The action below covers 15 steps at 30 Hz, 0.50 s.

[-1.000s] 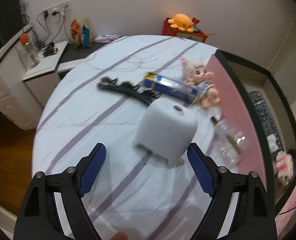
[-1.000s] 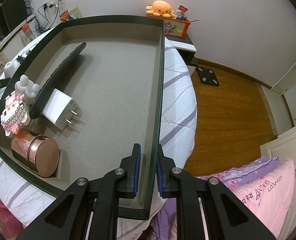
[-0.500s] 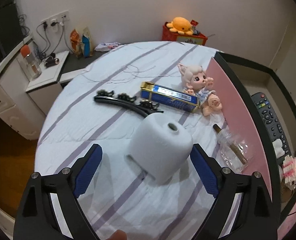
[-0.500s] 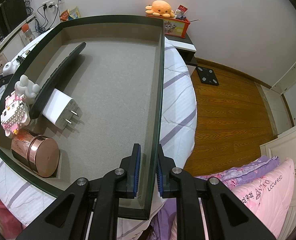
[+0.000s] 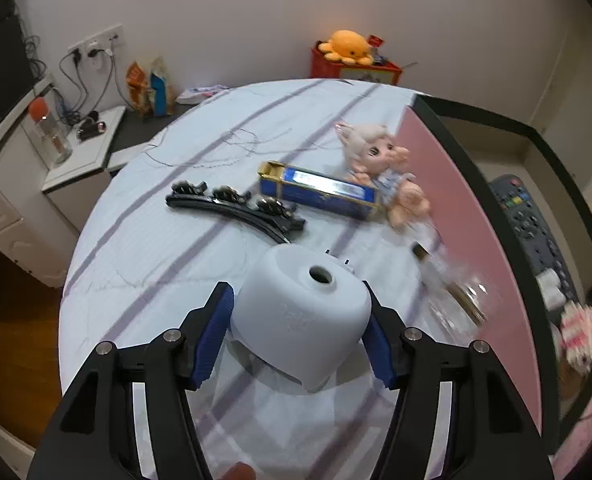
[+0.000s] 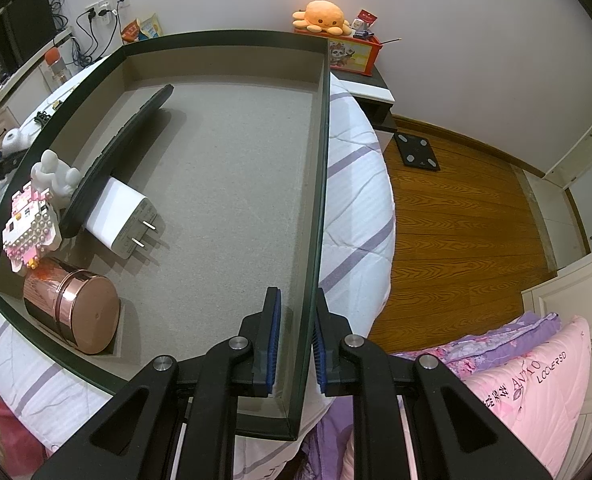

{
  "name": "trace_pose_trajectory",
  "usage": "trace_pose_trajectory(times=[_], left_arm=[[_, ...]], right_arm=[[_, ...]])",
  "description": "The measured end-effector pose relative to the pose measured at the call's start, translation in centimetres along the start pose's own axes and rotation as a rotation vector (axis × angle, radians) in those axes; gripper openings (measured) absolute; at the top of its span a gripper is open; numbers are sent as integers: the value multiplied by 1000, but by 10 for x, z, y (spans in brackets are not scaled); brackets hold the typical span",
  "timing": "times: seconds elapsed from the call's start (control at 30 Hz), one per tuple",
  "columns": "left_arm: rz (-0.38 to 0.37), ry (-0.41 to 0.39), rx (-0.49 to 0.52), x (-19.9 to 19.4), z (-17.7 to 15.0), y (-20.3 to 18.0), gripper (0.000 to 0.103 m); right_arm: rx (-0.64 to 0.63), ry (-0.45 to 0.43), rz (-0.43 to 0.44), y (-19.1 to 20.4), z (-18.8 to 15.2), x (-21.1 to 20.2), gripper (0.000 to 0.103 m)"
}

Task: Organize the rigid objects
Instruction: 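Carry the white object into the box and open the left gripper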

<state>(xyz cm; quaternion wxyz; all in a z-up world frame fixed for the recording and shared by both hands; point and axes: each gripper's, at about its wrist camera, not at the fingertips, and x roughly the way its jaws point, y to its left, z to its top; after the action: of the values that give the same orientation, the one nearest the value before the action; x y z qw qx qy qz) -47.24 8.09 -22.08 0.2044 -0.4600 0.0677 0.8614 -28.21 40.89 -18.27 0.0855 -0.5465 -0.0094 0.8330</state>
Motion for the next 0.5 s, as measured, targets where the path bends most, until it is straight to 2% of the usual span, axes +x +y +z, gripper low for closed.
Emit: trace_pose_trajectory(times=[0.17,0.33,0.5], left_arm=[[-34,-1,7,-13,-8,-1,61],[-49,-42,15,-36,-14,-6,61],[-116,-62,31,-55,-13,-18,61]], right_arm=[[-1,1,-2,1,1,0,16],[-2,2,-1,1,1,0,16],[0,1,-2,1,1,0,16]])
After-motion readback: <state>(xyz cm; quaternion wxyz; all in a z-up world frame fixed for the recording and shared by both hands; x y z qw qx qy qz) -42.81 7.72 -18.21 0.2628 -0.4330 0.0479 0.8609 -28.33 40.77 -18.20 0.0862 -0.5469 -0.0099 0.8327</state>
